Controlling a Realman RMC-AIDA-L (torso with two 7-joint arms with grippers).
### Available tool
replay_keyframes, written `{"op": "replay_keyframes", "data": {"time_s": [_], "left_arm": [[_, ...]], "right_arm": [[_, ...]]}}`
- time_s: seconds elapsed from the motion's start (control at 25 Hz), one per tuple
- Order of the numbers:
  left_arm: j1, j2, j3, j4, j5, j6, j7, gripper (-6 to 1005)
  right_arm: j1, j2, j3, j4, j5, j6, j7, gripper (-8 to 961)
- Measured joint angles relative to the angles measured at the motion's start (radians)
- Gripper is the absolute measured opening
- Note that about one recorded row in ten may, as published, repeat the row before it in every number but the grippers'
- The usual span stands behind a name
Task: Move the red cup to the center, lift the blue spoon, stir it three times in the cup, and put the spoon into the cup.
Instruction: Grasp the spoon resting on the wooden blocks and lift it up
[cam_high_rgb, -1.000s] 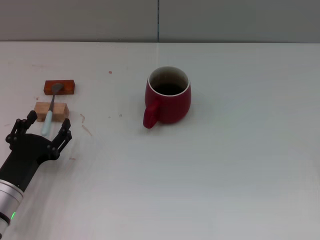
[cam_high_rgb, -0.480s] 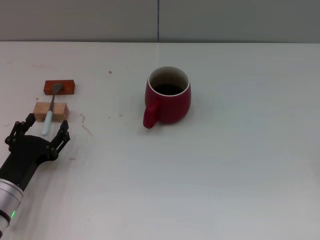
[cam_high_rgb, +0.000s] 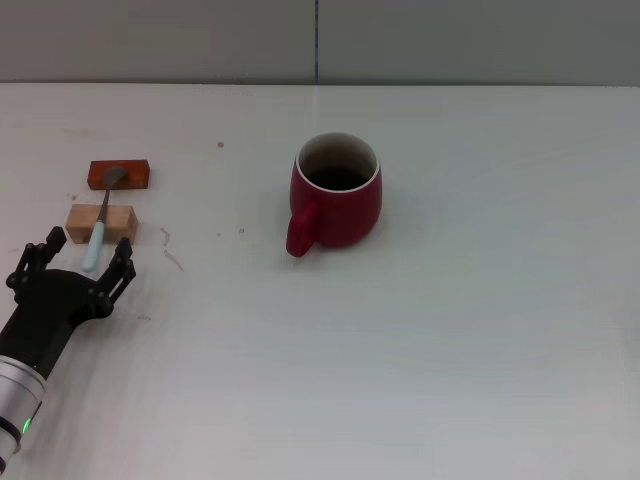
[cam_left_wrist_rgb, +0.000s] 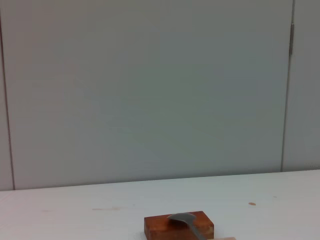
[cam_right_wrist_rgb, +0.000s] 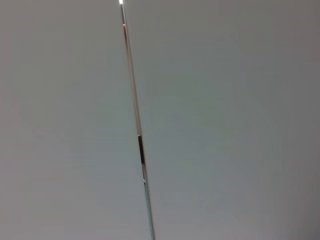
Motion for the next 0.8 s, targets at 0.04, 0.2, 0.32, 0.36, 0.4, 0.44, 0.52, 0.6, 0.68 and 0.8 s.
{"op": "replay_keyframes", "data": {"time_s": [0.04, 0.2, 0.32, 0.36, 0.4, 0.44, 0.52, 0.6, 0.68, 0.8], "left_arm": [[0.0, 0.0, 0.0, 0.0, 0.0, 0.0, 0.0, 823], [-0.001, 0.0, 0.007, -0.009, 0.0, -0.008, 0.002, 823], [-0.001, 0.0, 0.009, -0.01, 0.0, -0.009, 0.003, 823], [-0.001, 0.0, 0.009, -0.01, 0.0, -0.009, 0.004, 822], [-0.001, 0.0, 0.01, -0.011, 0.0, -0.01, 0.004, 822], [-0.001, 0.0, 0.01, -0.011, 0.0, -0.01, 0.004, 822], [-0.001, 0.0, 0.01, -0.011, 0.0, -0.012, 0.004, 822], [-0.001, 0.0, 0.006, -0.011, 0.0, -0.015, 0.004, 822], [-0.001, 0.0, 0.005, -0.011, 0.0, -0.015, 0.004, 822], [-0.001, 0.0, 0.002, -0.012, 0.0, -0.02, 0.004, 822]], "right_arm": [[0.0, 0.0, 0.0, 0.0, 0.0, 0.0, 0.0, 839], [0.0, 0.0, 0.0, 0.0, 0.0, 0.003, 0.0, 838], [0.0, 0.0, 0.0, 0.0, 0.0, 0.005, 0.0, 837], [0.0, 0.0, 0.0, 0.0, 0.0, 0.005, 0.0, 837], [0.0, 0.0, 0.0, 0.0, 0.0, 0.005, 0.0, 837], [0.0, 0.0, 0.0, 0.0, 0.0, 0.005, 0.0, 836], [0.0, 0.0, -0.001, 0.0, 0.0, 0.005, 0.0, 835], [0.0, 0.0, -0.005, 0.0, 0.0, 0.003, 0.0, 835], [-0.001, 0.0, -0.008, 0.0, 0.0, 0.002, 0.0, 835], [-0.002, 0.0, -0.012, -0.001, 0.0, 0.001, 0.0, 835]]}}
